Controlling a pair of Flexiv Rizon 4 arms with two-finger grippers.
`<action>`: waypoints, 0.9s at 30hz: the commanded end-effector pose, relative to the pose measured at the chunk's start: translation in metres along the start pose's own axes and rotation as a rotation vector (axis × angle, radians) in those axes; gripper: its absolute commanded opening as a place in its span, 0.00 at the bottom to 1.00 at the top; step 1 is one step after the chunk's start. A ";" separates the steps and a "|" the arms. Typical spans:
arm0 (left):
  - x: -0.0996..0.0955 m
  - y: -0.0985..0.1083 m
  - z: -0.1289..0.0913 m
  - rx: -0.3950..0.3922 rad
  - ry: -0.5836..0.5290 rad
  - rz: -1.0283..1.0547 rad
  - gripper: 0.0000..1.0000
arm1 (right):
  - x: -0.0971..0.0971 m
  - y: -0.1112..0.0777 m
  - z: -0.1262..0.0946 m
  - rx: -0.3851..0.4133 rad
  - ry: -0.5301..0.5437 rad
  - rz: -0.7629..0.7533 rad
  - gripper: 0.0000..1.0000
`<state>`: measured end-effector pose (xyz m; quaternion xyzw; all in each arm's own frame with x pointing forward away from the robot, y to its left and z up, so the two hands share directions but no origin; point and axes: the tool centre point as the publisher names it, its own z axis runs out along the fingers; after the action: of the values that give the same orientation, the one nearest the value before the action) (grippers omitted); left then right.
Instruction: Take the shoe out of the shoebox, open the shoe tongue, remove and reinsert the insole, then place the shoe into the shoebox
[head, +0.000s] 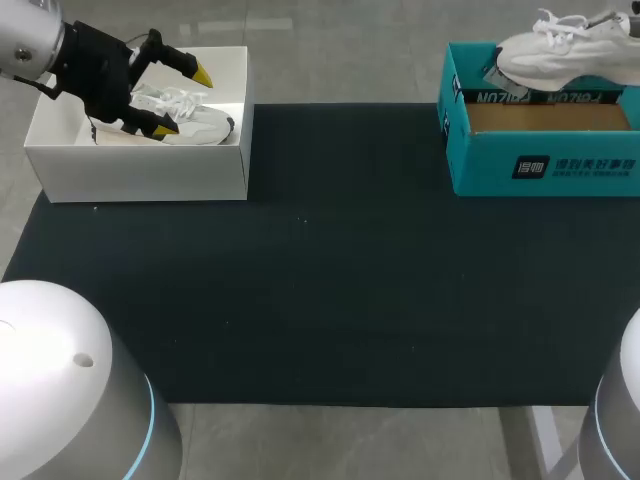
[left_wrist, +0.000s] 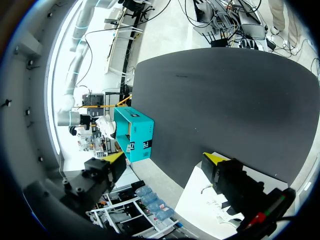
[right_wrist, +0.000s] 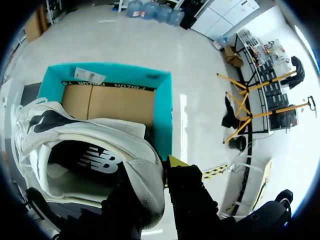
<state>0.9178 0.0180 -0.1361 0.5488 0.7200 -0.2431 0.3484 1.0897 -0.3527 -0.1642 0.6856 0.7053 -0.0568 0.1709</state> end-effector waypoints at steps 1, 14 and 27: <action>0.000 0.000 0.000 -0.001 0.003 0.000 1.00 | 0.007 -0.009 0.018 -0.036 -0.007 -0.021 0.00; 0.000 0.000 0.000 -0.001 0.003 0.000 1.00 | -0.002 -0.007 0.059 -0.032 -0.041 -0.001 0.00; 0.000 0.000 0.000 -0.001 0.003 0.000 1.00 | 0.013 -0.010 0.106 0.017 0.013 -0.001 0.00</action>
<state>0.9178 0.0179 -0.1361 0.5488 0.7200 -0.2431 0.3484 1.0891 -0.3704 -0.2577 0.6868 0.7046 -0.0601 0.1681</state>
